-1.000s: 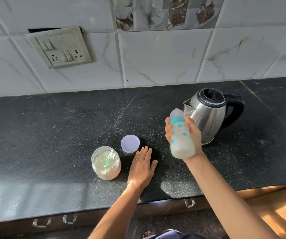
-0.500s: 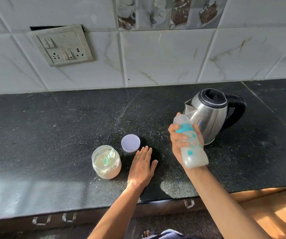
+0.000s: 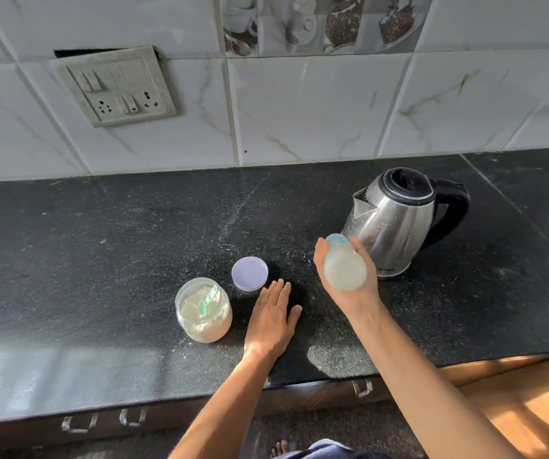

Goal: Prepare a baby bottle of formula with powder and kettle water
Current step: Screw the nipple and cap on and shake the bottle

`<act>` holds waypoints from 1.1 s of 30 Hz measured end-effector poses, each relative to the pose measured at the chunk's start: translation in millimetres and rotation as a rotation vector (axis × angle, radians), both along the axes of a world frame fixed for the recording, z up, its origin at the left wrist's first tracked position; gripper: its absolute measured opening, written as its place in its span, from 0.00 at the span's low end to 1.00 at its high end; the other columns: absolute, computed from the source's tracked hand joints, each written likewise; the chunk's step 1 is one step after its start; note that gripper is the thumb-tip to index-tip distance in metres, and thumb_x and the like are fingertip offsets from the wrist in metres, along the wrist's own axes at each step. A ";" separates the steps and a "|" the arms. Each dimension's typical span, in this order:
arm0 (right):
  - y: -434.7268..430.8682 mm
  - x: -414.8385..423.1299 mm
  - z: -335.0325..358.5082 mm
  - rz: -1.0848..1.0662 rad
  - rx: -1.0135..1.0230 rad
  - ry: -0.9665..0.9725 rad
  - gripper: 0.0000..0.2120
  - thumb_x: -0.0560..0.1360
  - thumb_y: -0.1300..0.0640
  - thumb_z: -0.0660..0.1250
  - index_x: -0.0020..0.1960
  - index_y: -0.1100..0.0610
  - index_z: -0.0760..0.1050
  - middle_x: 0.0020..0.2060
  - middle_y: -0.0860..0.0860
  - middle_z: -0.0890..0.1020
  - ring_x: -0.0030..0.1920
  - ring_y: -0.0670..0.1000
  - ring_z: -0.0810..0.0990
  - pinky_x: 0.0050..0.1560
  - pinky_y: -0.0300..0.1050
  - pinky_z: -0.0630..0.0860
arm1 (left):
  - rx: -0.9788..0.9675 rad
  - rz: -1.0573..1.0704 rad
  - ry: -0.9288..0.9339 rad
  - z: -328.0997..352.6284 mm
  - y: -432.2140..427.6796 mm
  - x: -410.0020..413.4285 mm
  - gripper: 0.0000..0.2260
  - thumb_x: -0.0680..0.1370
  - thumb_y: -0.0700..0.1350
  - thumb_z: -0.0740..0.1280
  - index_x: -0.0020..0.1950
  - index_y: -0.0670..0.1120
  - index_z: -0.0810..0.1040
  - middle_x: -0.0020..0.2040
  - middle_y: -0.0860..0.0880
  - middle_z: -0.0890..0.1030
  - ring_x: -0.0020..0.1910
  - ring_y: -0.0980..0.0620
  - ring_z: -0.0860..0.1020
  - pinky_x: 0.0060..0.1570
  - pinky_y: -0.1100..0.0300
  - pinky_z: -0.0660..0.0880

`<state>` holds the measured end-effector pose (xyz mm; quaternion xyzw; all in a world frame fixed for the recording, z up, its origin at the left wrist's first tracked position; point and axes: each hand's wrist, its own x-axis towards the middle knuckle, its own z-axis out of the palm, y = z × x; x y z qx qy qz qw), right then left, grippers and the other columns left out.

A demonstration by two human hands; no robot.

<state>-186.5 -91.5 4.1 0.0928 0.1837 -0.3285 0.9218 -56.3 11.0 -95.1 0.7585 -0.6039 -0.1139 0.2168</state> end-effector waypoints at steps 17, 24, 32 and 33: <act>6.7 5.9 9.6 0.024 -0.052 -0.040 0.24 0.69 0.57 0.71 0.60 0.66 0.70 0.47 0.63 0.78 0.40 0.61 0.81 0.38 0.55 0.81 | 0.008 -0.002 -0.017 -0.8 -0.5 0.8 0.27 0.80 0.58 0.49 0.77 0.46 0.58 0.77 0.49 0.58 0.76 0.54 0.51 0.71 0.65 0.37; 3.9 7.5 15.2 0.073 -0.274 -0.027 0.23 0.72 0.56 0.69 0.63 0.64 0.69 0.50 0.62 0.76 0.41 0.56 0.79 0.41 0.48 0.80 | 0.012 0.001 -0.022 -2.3 -1.2 1.3 0.34 0.75 0.62 0.39 0.76 0.47 0.59 0.77 0.49 0.58 0.76 0.54 0.51 0.70 0.66 0.36; 7.3 8.4 10.8 0.105 -0.276 0.000 0.20 0.73 0.55 0.67 0.59 0.67 0.71 0.51 0.61 0.75 0.42 0.56 0.78 0.42 0.46 0.78 | 0.002 0.009 0.005 -1.8 -0.7 1.0 0.33 0.76 0.62 0.42 0.76 0.46 0.61 0.76 0.49 0.60 0.76 0.53 0.53 0.70 0.66 0.37; 7.6 9.3 12.9 0.111 -0.249 -0.025 0.20 0.72 0.55 0.68 0.59 0.67 0.72 0.50 0.61 0.76 0.42 0.57 0.79 0.43 0.47 0.79 | 0.002 0.007 0.006 -2.0 -0.8 1.1 0.33 0.76 0.62 0.42 0.76 0.46 0.61 0.76 0.49 0.60 0.76 0.53 0.53 0.70 0.65 0.37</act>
